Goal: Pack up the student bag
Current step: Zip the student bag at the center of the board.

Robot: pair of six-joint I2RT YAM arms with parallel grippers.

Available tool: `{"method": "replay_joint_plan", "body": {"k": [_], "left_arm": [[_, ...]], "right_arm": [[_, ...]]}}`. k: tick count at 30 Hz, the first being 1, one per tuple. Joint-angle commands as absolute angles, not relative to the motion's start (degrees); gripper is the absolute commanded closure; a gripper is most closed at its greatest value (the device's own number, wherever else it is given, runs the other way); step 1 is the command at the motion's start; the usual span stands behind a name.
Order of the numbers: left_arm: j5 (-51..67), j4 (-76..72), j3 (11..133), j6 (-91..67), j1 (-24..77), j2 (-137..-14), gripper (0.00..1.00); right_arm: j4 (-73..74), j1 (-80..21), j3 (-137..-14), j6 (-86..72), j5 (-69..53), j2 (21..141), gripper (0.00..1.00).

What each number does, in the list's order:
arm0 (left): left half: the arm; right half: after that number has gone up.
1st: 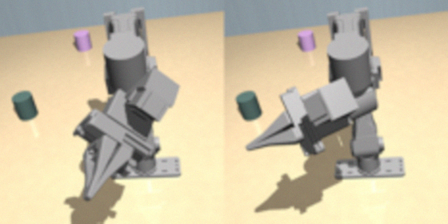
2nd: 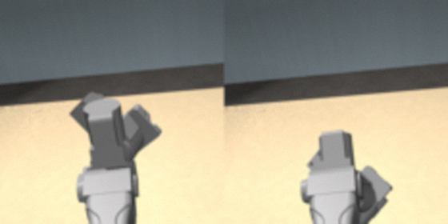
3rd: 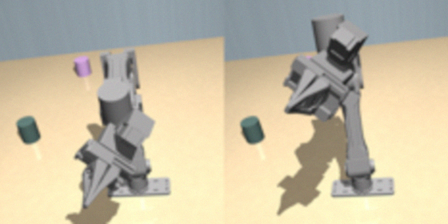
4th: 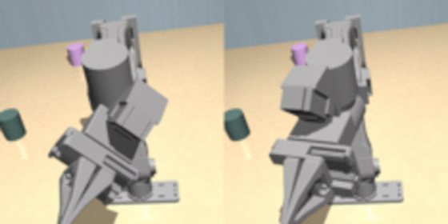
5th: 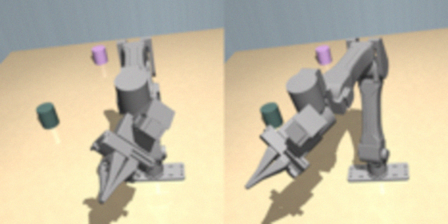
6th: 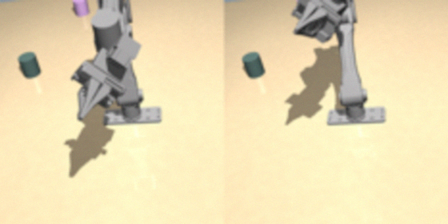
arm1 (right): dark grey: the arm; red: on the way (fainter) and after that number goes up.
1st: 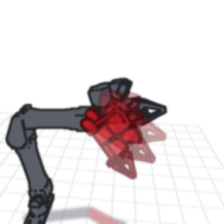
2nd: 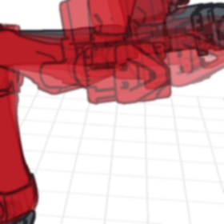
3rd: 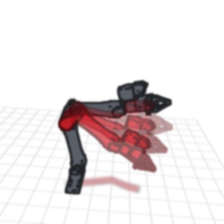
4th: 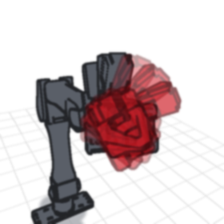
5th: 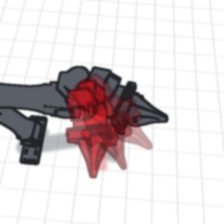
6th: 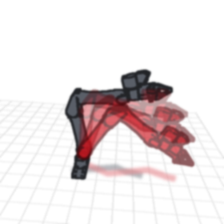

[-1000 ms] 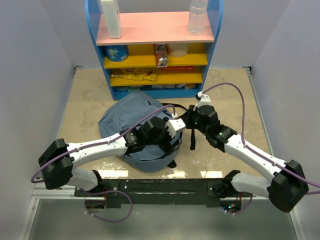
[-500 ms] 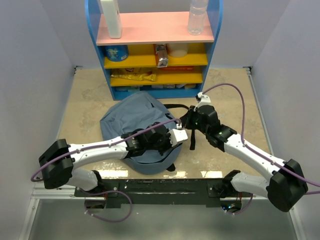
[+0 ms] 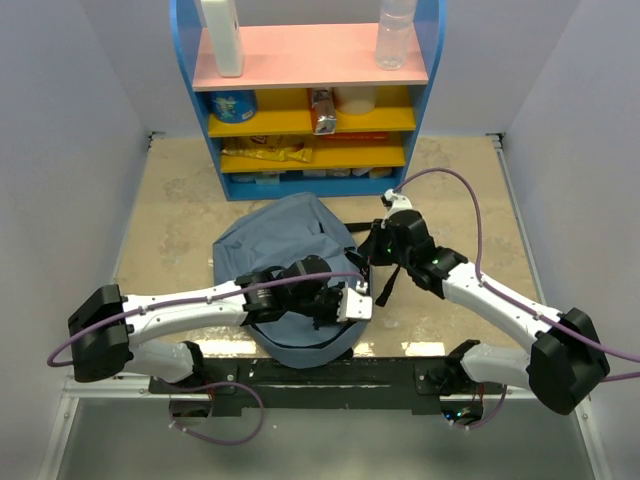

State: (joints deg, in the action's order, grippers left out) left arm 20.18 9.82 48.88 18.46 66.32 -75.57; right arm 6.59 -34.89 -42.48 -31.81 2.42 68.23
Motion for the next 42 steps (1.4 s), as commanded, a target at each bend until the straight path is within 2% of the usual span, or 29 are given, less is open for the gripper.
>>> {"method": "replay_joint_plan", "body": {"k": [1, 2, 3, 4, 6, 9, 17, 21, 25, 27, 31, 33, 34, 38, 40, 41, 42], "left_arm": [[35.3, 16.8, 47.0, 22.8, 70.5, -73.3, 0.99], [30.7, 15.4, 47.1, 20.4, 70.2, -73.2, 0.82], [28.2, 14.5, 47.5, 19.3, 69.6, -73.0, 0.44], [26.7, 14.1, 47.9, 18.6, 68.8, -73.0, 0.41], [25.5, 12.7, 49.2, 16.2, 65.9, -72.9, 0.41], [32.9, 14.2, 49.7, 19.2, 65.8, -72.6, 0.53], [39.6, 17.5, 48.9, 23.9, 68.0, -72.7, 0.64], [42.4, 19.7, 49.0, 26.1, 69.9, -72.9, 0.73], [45.2, 22.1, 48.9, 28.4, 70.8, -72.9, 0.74], [45.5, 22.9, 49.0, 28.8, 71.0, -72.8, 0.70], [44.1, 23.4, 49.0, 29.3, 71.2, -72.4, 0.69], [39.1, 20.8, 49.1, 26.5, 70.9, -72.0, 0.51], [31.1, 17.0, 49.3, 22.7, 70.8, -71.9, 0.45], [12.1, 8.3, 51.0, 12.5, 66.1, -72.6, 0.28], [6.1, 6.9, 52.5, 9.7, 65.7, -73.3, 0.26], [4.6, 6.6, 52.9, 8.5, 65.6, -73.8, 0.18], [3.4, 6.5, 53.6, 7.3, 65.5, -74.3, 0.14]], "right_arm": [[1.6, -33.9, -48.5, -29.1, 4.9, 67.9, 1.00], [1.6, -34.0, -48.3, -29.2, 4.5, 67.7, 1.00], [1.6, -33.9, -48.0, -29.4, 4.3, 66.9, 1.00], [1.6, -33.9, -47.7, -29.8, 4.0, 66.4, 1.00], [1.7, -33.8, -46.7, -30.1, 3.8, 65.0, 1.00], [1.1, -33.9, -45.9, -30.2, 4.3, 65.0, 1.00], [-2.4, -33.9, -49.2, -28.6, 2.7, 71.9, 1.00], [-4.0, -33.9, -51.1, -27.7, 2.7, 76.6, 1.00], [-4.5, -34.0, -54.0, -26.9, 2.3, 80.4, 1.00], [-4.6, -33.8, -54.1, -27.2, 1.3, 80.2, 1.00], [-5.4, -33.8, -52.5, -27.2, 2.2, 78.1, 1.00], [-4.1, -33.8, -53.0, -27.0, 1.5, 77.6, 1.00], [-3.9, -33.9, -53.3, -26.9, 1.2, 77.3, 1.00], [-3.5, -34.0, -52.6, -28.0, 0.5, 75.5, 1.00], [-3.3, -33.9, -52.1, -28.5, 0.4, 74.3, 1.00], [-3.3, -34.0, -51.9, -28.8, 0.3, 73.7, 1.00], [-3.3, -33.9, -51.5, -29.1, 0.1, 73.1, 1.00]]}}
